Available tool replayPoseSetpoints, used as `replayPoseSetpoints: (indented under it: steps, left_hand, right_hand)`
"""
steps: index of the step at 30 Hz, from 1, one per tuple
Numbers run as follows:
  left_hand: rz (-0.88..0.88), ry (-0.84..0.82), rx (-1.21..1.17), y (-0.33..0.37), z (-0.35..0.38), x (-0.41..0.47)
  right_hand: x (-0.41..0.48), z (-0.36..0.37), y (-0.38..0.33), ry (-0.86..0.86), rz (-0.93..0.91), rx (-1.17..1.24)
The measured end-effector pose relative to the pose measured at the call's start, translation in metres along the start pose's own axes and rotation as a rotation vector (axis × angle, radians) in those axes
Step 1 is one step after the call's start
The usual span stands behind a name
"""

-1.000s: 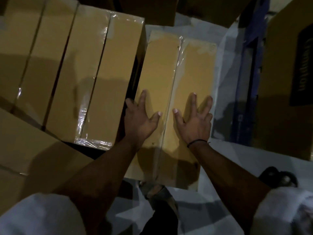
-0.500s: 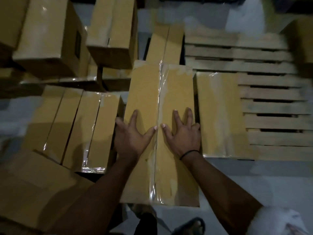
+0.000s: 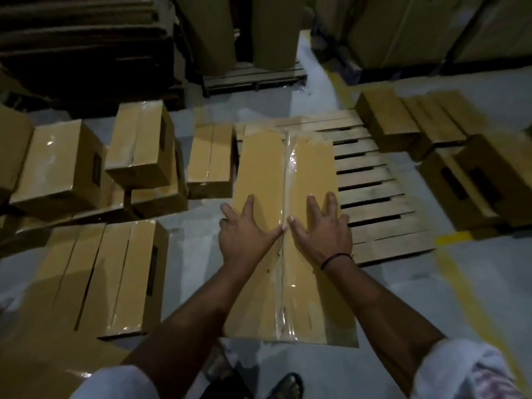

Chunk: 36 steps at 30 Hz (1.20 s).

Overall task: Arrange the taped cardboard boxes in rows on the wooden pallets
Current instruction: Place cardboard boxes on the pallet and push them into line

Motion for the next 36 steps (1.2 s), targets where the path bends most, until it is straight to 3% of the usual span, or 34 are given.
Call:
replayPoseSetpoints:
  steps: [6, 15, 23, 36]
  left_hand:
    - [0.080, -0.083, -0.065, 0.094, 0.051, -0.014]
    - [0.095, -0.185, -0.071, 0.173, 0.145, 0.021]
    - [-0.019, -0.258, -0.135, 0.230, 0.213, 0.082]
    - [-0.145, -0.194, -0.231, 0.281, 0.351, 0.155]
  right_hand:
    - [0.019, -0.030, 0.105, 0.012, 0.080, -0.069]
    - [0.083, 0.004, 0.205, -0.058, 0.162, -0.113]
    - [0.187, 0.028, 0.259, -0.173, 0.124, -0.150]
    - [0.333, 0.107, 0.333, -0.230, -0.062, -0.123]
Point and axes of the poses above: each hand's wrist, its own x-axis towards the middle knuckle, its own z-axis out of the palm, y = z × x, the point moved 7 cm from there along x, towards the middle knuckle, and after that the axes turned 7 degrees about z, right-handed, at the moved point
